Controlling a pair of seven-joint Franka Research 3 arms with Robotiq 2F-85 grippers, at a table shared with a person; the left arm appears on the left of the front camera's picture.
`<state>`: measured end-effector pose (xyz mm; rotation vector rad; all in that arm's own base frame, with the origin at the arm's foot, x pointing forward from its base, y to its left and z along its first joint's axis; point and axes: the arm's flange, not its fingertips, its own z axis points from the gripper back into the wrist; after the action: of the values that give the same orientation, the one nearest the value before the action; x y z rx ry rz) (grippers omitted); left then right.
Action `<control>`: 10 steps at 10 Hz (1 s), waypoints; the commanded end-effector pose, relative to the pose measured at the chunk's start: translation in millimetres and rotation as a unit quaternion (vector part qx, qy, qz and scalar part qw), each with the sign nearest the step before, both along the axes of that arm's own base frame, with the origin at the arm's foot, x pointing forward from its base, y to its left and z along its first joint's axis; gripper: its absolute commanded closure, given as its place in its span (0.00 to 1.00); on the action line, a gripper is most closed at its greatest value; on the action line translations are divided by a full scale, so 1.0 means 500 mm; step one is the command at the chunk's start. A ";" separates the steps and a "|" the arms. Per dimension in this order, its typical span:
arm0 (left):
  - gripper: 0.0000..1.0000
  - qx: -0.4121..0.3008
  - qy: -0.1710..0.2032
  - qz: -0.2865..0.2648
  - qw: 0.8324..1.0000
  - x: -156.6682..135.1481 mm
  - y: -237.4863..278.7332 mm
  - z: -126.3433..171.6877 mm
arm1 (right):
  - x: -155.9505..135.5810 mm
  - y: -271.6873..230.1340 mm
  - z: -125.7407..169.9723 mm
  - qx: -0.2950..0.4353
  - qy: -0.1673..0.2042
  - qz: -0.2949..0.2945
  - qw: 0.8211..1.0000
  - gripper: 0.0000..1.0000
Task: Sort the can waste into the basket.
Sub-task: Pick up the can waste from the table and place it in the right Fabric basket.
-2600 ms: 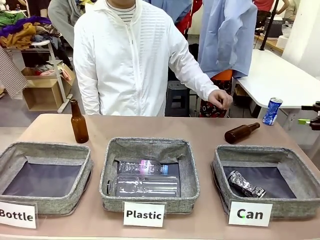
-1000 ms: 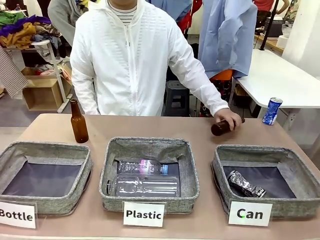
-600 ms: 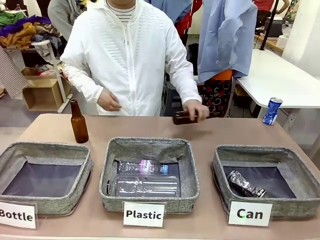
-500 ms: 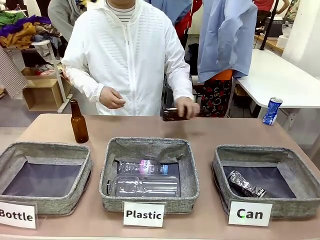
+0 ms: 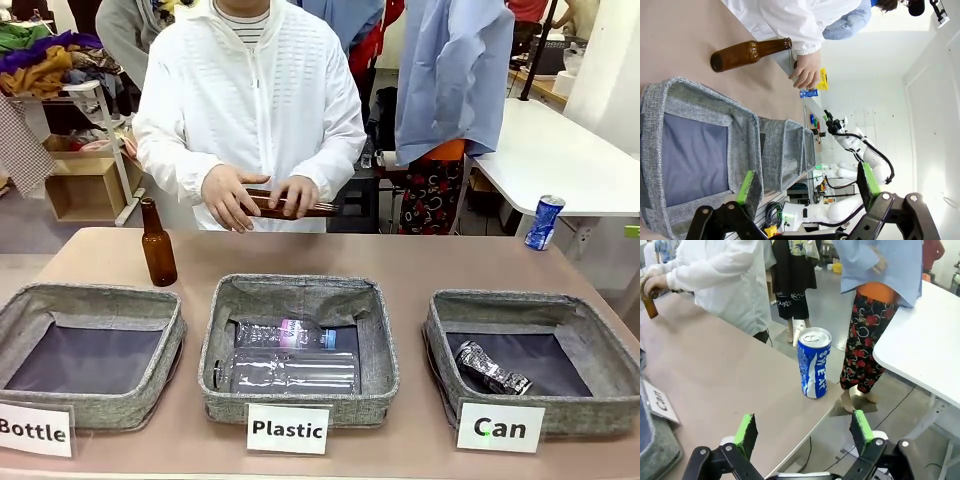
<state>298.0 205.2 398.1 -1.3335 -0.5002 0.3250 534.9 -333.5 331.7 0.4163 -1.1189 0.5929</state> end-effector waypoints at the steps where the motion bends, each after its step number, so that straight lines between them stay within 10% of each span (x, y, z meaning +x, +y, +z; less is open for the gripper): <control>1: 0.00 0.000 -0.013 -0.002 1.000 0.000 -0.001 0.001 | 0.047 0.006 -0.034 0.007 -0.021 -0.005 1.000 0.00; 3: 0.00 0.000 0.000 0.000 1.000 0.000 0.000 0.000 | 0.088 0.034 -0.077 -0.001 -0.037 0.005 0.999 0.00; 6: 0.00 -0.022 -0.093 0.067 0.993 -0.179 0.138 0.168 | 0.140 0.079 -0.122 -0.011 -0.050 0.009 0.999 0.00; 10: 0.00 -0.080 -0.207 0.063 0.973 -0.325 0.255 0.239 | 0.187 0.107 -0.150 -0.003 -0.098 0.001 0.995 0.00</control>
<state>123.2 317.4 526.5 -1.4587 -0.9194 0.2640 619.1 -283.4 262.2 0.4089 -1.2477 0.6414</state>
